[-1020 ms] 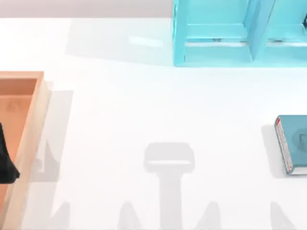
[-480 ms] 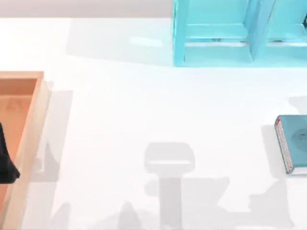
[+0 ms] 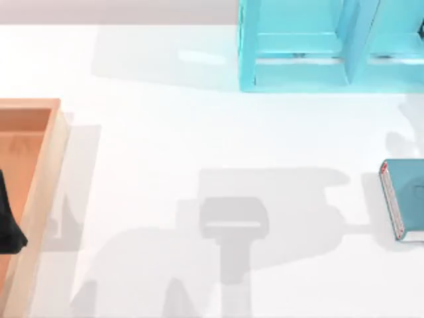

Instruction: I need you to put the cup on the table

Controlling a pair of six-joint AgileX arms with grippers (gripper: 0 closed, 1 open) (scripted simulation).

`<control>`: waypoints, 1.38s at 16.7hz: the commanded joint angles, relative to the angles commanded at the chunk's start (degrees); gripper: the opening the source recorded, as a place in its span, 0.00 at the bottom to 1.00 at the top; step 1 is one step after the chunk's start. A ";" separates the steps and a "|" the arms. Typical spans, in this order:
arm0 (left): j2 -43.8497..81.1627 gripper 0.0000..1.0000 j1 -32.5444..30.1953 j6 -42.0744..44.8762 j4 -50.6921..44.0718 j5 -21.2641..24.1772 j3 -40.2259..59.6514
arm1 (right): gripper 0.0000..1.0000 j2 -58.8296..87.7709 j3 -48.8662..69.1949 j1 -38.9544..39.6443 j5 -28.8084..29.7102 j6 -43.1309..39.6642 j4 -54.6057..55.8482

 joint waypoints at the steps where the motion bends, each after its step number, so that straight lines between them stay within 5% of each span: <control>1: 0.00 1.00 0.00 0.00 0.00 0.00 0.00 | 1.00 1.92 2.11 -0.16 -0.25 -0.08 -1.72; 10: 0.00 1.00 0.00 0.00 0.00 0.00 0.00 | 1.00 4.40 4.08 -0.17 -0.66 -0.07 -3.16; 18: 0.00 1.00 0.00 0.00 0.00 0.00 0.00 | 1.00 6.33 -12.83 -0.05 -0.68 0.18 15.92; 23: 0.00 1.00 0.00 0.00 0.00 0.00 0.00 | 1.00 6.69 -14.91 -0.04 -0.68 0.21 18.08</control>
